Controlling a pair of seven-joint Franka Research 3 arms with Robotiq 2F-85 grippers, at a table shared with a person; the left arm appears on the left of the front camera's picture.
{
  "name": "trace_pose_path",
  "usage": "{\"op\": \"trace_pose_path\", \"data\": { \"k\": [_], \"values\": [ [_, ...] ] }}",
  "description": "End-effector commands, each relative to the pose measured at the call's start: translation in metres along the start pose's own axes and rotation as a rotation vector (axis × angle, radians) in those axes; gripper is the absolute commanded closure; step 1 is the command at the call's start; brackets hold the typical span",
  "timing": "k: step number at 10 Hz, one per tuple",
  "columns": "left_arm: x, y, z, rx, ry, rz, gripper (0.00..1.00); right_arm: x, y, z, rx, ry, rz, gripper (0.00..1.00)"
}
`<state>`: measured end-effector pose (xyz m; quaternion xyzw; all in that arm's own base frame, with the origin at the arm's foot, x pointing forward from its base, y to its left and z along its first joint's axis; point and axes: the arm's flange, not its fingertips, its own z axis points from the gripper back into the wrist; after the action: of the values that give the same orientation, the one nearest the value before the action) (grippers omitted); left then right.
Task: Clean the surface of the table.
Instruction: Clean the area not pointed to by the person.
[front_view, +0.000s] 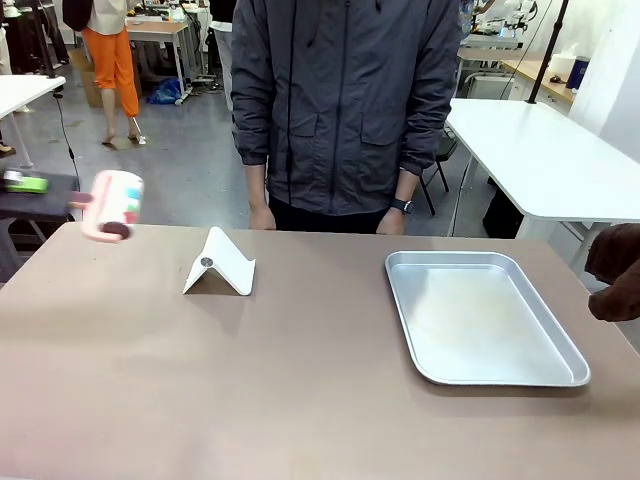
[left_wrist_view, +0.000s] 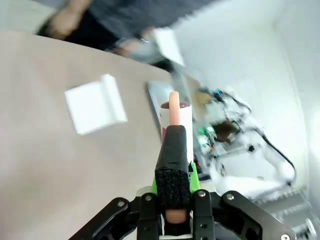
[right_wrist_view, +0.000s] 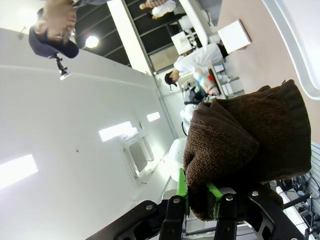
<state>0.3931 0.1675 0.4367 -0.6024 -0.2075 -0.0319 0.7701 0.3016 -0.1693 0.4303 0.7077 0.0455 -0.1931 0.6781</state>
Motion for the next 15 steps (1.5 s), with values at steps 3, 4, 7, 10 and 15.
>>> {"op": "trace_pose_path", "data": {
  "k": [3,4,7,10,15],
  "values": [
    [-0.079,0.012,0.096,-0.131,0.075,-0.001,0.78,-0.005,0.005,0.0,0.003,0.007,-0.018,0.9],
    [-0.095,0.024,0.115,-0.16,0.101,0.044,0.78,-0.005,0.005,0.0,0.003,0.007,-0.018,0.9],
    [-0.131,0.074,0.133,-0.163,0.03,0.137,0.78,-0.005,0.005,0.0,0.003,0.007,-0.018,0.9],
    [-0.142,0.081,0.131,-0.153,0.019,0.175,0.78,-0.005,0.005,0.0,0.003,0.007,-0.018,0.9],
    [-0.142,0.081,0.131,-0.153,0.019,0.175,0.78,-0.005,0.005,0.0,0.003,0.007,-0.018,0.9]
  ]
}}
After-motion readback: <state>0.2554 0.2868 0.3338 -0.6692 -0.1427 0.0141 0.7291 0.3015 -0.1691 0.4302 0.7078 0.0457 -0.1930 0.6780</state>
